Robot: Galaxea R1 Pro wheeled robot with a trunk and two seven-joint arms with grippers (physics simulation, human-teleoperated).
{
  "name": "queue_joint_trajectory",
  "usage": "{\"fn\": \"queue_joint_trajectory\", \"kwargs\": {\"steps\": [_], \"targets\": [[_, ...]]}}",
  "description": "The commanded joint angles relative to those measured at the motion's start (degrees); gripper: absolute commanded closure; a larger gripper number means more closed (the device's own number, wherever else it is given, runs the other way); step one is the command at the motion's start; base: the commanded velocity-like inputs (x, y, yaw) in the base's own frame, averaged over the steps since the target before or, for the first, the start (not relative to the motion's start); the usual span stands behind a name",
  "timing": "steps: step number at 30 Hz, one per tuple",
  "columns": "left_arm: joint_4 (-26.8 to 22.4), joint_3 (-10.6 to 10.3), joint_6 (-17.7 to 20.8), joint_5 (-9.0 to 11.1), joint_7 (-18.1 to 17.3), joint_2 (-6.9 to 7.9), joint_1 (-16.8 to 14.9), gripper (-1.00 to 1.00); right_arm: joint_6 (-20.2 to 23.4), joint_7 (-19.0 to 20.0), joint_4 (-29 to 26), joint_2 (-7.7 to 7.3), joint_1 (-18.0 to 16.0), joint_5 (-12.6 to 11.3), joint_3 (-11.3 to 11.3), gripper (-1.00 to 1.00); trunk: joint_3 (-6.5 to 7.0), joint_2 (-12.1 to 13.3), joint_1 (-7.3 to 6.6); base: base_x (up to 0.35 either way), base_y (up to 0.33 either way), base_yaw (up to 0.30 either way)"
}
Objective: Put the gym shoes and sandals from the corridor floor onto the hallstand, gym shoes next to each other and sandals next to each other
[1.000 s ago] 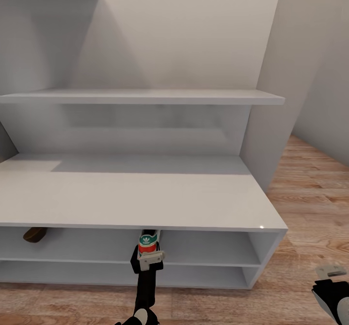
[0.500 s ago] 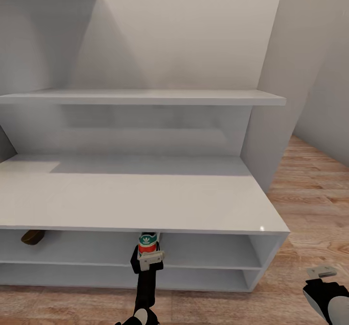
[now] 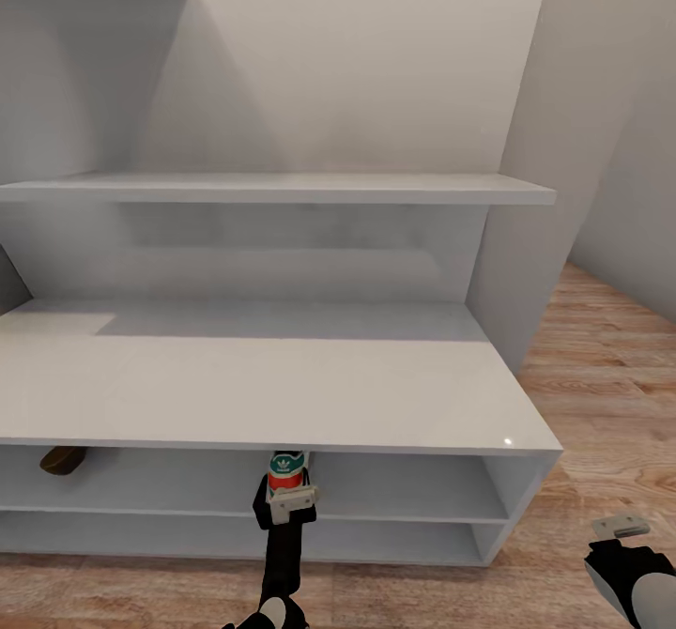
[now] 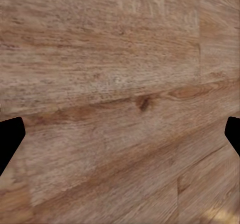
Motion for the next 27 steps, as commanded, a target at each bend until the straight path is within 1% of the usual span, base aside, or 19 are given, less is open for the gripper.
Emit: {"fn": "queue_joint_trajectory", "kwargs": {"steps": [1,13,27], "targets": [[0.0,0.0,0.0,0.0,-0.1,0.0,0.0,1.0,0.0,0.0,0.0,0.08,0.0,0.0,0.0,-1.0,0.0,0.0,0.0,0.002,0.0,0.0],[0.0,0.0,0.0,0.0,0.0,0.0,0.0,1.0,0.0,-0.2,0.0,0.57,0.0,0.0,0.0,-1.0,0.0,0.0,0.0,0.0,0.0,0.0],[0.0,0.0,0.0,0.0,0.0,0.0,0.0,1.0,0.2,0.1,-0.1,0.48,0.0,0.1,0.1,-1.0,0.0,0.0,0.0,0.0,0.0,0.0]]}}
